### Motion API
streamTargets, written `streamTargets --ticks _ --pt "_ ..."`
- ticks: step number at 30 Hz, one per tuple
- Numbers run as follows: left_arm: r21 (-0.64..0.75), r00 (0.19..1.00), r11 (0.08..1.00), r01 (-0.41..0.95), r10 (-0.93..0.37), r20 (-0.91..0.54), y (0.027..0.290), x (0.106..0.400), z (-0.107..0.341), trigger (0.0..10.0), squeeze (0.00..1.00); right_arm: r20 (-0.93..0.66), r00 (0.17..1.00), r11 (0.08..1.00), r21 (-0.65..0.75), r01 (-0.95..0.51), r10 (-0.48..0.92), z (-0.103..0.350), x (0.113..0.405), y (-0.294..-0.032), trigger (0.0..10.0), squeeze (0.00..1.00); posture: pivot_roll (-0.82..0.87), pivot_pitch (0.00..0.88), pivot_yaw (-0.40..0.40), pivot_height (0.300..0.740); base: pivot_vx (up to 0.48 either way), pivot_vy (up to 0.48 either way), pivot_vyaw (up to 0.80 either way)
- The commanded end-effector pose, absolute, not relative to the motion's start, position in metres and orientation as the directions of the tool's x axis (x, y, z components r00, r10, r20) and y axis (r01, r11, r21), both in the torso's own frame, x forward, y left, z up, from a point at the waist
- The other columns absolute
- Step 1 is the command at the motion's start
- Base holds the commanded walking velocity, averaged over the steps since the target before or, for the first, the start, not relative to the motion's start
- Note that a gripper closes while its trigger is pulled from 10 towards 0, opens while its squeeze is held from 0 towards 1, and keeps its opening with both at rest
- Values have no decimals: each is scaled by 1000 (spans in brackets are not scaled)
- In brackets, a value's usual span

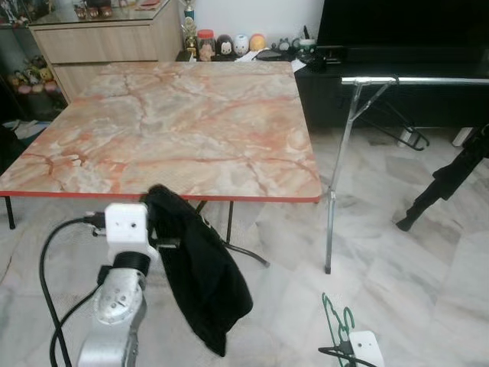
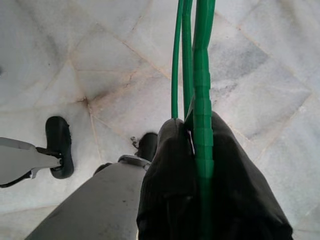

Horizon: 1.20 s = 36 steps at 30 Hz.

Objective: Hang hanger

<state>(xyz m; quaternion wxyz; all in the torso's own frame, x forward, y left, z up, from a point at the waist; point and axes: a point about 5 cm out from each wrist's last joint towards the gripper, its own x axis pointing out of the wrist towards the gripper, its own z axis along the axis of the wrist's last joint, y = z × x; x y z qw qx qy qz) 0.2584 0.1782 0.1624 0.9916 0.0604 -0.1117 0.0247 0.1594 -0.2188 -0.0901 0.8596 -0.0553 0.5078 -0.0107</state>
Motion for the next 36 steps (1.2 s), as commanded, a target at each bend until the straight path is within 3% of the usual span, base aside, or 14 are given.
streamTargets --ticks 1,10,18,23,28,36 --pt "114 962 992 -63 30 272 181 259 176 10000 0 -868 490 994 -108 -37 -76 -90 160 -219 10000 0 -12 0 22 740 379 0 0" --pt "128 955 989 -72 31 296 187 262 187 10000 0 -869 489 993 -108 -37 -76 -90 160 -219 10000 0 -14 0 22 740 387 0 0" --pt "183 915 979 -89 8 403 202 279 234 10000 0 -870 488 993 -103 -49 -66 -89 161 -218 10000 0 -9 0 20 740 480 0 0" --pt "185 901 981 -63 -23 432 199 291 246 10000 0 -871 487 994 -96 -53 -59 -89 162 -218 10000 0 -7 0 21 740 480 0 0" --pt "206 865 978 -28 -79 496 185 328 283 10000 0 -868 493 996 -86 -37 -57 -89 162 -216 10000 0 -16 0 32 740 480 0 0" --pt "211 844 977 -11 -104 526 174 346 303 10000 0 -869 491 996 -87 -30 -61 -89 162 -217 10000 0 -15 0 34 740 480 0 0"
